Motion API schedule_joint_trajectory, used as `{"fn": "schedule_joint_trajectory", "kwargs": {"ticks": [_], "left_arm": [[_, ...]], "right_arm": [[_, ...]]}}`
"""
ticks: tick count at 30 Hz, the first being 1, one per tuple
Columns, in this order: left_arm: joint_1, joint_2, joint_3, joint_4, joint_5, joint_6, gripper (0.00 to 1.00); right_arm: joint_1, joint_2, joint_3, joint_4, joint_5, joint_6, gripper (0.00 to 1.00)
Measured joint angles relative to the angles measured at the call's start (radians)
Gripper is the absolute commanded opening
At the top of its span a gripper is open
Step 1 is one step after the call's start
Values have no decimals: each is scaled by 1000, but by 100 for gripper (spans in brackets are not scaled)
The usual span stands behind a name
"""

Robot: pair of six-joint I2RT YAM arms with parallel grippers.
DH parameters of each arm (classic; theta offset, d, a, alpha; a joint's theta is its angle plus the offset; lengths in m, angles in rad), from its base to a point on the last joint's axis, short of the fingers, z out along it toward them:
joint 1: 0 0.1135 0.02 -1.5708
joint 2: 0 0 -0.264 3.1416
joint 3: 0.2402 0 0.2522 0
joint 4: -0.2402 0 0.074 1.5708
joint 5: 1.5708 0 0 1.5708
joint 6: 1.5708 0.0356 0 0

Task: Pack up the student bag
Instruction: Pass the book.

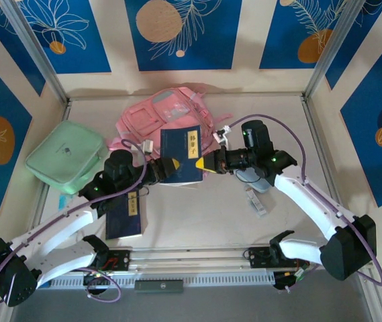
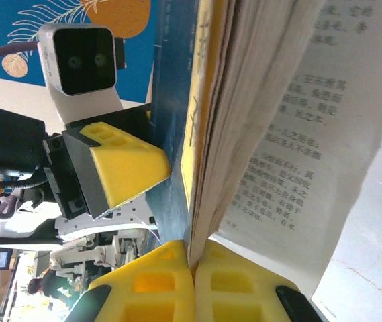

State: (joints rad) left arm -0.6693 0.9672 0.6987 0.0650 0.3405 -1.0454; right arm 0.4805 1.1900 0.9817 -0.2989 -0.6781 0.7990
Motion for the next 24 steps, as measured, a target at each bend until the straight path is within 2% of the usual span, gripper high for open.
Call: {"fn": "schedule_joint_trajectory", "kwargs": {"ticks": [3, 5, 8, 10, 14, 16, 19, 21, 24], "left_arm": [[0, 1, 1, 10, 1, -5, 17], [0, 1, 2, 18, 0, -4, 10], [0, 3, 2, 25, 1, -5, 4], [0, 6, 3, 25, 1, -5, 3], [0, 35, 17, 48, 3, -12, 0], [0, 52, 22, 82, 9, -25, 0], [0, 76, 36, 133, 17, -47, 0], [0, 84, 46, 163, 19, -55, 0], [0, 90, 53, 201, 19, -62, 0]], "right_arm": [[-1, 18, 0, -4, 0, -11, 0], [-3, 29, 0, -10, 2, -19, 9], [-4, 33, 0, -28, 6, -33, 43], [-9, 33, 0, -44, 11, -41, 61], [-32, 33, 0, -70, 5, -41, 86], [-44, 34, 0, -72, -10, -31, 92], [-44, 54, 1, -60, -42, -10, 95], [-30, 79, 2, -36, -68, 19, 95], [-12, 105, 2, 44, -108, 84, 89]]}}
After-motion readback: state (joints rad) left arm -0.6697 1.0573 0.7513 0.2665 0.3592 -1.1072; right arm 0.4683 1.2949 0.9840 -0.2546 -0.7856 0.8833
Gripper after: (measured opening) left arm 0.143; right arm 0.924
